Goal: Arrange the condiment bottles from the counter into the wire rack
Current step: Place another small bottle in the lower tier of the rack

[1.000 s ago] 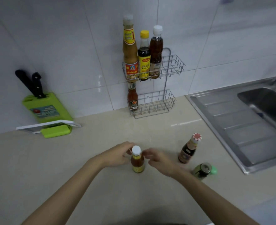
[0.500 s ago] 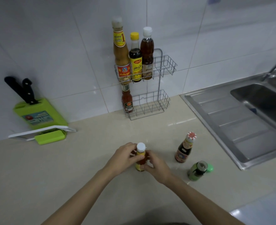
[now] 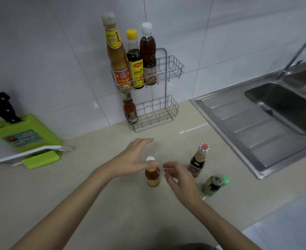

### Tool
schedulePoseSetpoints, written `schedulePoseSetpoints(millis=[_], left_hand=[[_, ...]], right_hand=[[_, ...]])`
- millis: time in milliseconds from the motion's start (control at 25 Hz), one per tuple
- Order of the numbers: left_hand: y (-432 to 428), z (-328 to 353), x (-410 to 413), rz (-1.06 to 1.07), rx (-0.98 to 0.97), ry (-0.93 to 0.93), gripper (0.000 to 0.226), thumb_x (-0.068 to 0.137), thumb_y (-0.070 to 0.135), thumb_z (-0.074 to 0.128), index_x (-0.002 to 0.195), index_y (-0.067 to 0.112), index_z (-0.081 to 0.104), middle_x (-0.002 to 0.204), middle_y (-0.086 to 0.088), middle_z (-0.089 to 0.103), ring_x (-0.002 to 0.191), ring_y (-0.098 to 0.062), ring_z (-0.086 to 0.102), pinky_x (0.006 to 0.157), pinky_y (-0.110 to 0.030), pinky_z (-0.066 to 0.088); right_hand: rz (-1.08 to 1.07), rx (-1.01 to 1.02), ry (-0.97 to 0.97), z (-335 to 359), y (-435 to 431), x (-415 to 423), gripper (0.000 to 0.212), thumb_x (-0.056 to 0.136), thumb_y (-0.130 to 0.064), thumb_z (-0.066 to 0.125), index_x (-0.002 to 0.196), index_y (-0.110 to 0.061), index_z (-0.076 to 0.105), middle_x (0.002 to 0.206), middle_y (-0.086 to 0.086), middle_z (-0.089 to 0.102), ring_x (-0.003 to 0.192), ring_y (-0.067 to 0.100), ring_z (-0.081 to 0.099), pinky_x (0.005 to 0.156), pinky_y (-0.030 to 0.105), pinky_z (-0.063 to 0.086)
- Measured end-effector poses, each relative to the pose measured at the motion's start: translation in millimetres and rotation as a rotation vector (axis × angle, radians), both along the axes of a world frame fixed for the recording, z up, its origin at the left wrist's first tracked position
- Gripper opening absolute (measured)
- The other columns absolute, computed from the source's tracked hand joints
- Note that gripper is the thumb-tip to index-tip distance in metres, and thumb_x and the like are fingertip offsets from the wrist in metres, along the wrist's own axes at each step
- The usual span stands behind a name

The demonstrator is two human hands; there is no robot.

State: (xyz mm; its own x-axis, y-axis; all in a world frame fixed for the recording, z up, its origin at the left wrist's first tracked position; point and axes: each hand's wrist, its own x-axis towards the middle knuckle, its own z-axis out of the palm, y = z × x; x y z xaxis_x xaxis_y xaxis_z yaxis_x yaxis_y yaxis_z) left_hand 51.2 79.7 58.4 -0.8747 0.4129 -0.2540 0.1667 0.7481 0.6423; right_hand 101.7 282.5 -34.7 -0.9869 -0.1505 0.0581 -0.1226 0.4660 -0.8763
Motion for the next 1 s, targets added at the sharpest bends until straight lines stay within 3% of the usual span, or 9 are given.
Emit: schedulePoseSetpoints(millis=[160,280,360,440,520,600,800,920,1000], left_hand=[[65.2,19.1,-24.0,-0.112,0.027,0.242,0.041,0.101,0.030,0.045,0.142,0.024,0.041,0.143,0.005,0.039,0.136,-0.011,0.032,0.112,-0.029,0.029],[109.3,8.9,-31.1,-0.242,-0.084,0.288,0.045,0.098,0.016,0.048,0.141,0.026,0.039,0.139,0.001,0.041,0.132,-0.015,0.036,0.107,-0.039,0.039],[129.6,2.5,-34.8,-0.302,-0.103,0.256,0.051,0.096,0.017,0.053,0.143,0.028,0.038,0.137,-0.001,0.043,0.129,-0.016,0.040,0.104,-0.037,0.042],[142.6,-2.0,-39.9,-0.342,-0.087,0.240,0.043,0.095,0.027,0.055,0.137,0.026,0.045,0.129,-0.002,0.050,0.119,-0.017,0.048,0.099,-0.036,0.045],[147.4,-7.4,-44.6,-0.363,-0.087,0.255,0.031,0.095,0.033,0.055,0.124,0.023,0.053,0.114,-0.002,0.059,0.104,-0.019,0.056,0.090,-0.039,0.049],[147.2,-11.0,-45.9,-0.366,-0.087,0.291,0.023,0.094,0.034,0.056,0.112,0.019,0.055,0.103,-0.001,0.062,0.092,-0.019,0.057,0.082,-0.040,0.050],[122.6,-2.6,-46.2,-0.167,0.031,0.305,0.020,0.091,0.037,0.060,0.101,0.021,0.062,0.091,0.005,0.066,0.082,-0.011,0.060,0.073,-0.033,0.052],[104.1,26.3,-47.0,-0.038,0.102,0.404,0.023,0.090,0.040,0.060,0.096,0.019,0.066,0.081,0.006,0.066,0.074,-0.010,0.060,0.065,-0.028,0.046],[93.3,51.7,-45.7,-0.004,0.105,0.499,0.028,0.093,0.042,0.056,0.093,0.016,0.066,0.079,0.002,0.068,0.074,-0.013,0.062,0.065,-0.031,0.047]], right_hand=[[-0.240,-0.123,0.137,31.2,22.4,1.2,0.029,0.080,0.012,0.051,0.084,-0.016,0.061,0.078,-0.006,0.065,0.076,0.009,0.061,0.068,0.020,0.048],[-0.452,-0.241,0.159,41.4,50.8,0.7,0.027,0.077,0.015,0.046,0.077,-0.010,0.058,0.069,0.004,0.061,0.064,0.012,0.057,0.062,0.023,0.045],[-0.560,-0.156,0.164,39.2,68.6,-5.9,0.020,0.077,0.007,0.051,0.080,-0.012,0.057,0.076,0.001,0.060,0.068,0.012,0.054,0.063,0.024,0.042],[-0.499,0.048,0.076,31.5,84.8,-16.0,0.020,0.077,-0.004,0.059,0.093,-0.016,0.059,0.092,-0.003,0.060,0.081,0.015,0.055,0.070,0.026,0.042],[-0.308,0.236,-0.047,21.9,94.2,-26.0,0.031,0.078,-0.011,0.065,0.109,-0.016,0.060,0.104,-0.003,0.061,0.097,0.017,0.056,0.080,0.029,0.044],[-0.206,0.280,-0.073,20.5,96.5,-32.8,0.031,0.083,-0.020,0.065,0.113,-0.019,0.060,0.109,-0.002,0.064,0.102,0.017,0.058,0.085,0.033,0.047],[-0.049,0.139,-0.058,39.2,80.8,-48.1,0.022,0.093,-0.039,0.054,0.107,-0.024,0.059,0.100,-0.003,0.066,0.095,0.013,0.061,0.084,0.041,0.051],[0.045,-0.037,-0.071,62.4,58.3,-51.9,0.021,0.095,-0.042,0.046,0.107,-0.025,0.049,0.090,0.010,0.065,0.086,0.025,0.062,0.079,0.051,0.052],[0.066,-0.115,-0.001,78.9,41.0,-52.4,0.019,0.097,-0.042,0.042,0.108,-0.027,0.046,0.087,0.014,0.064,0.080,0.028,0.062,0.075,0.050,0.050]])
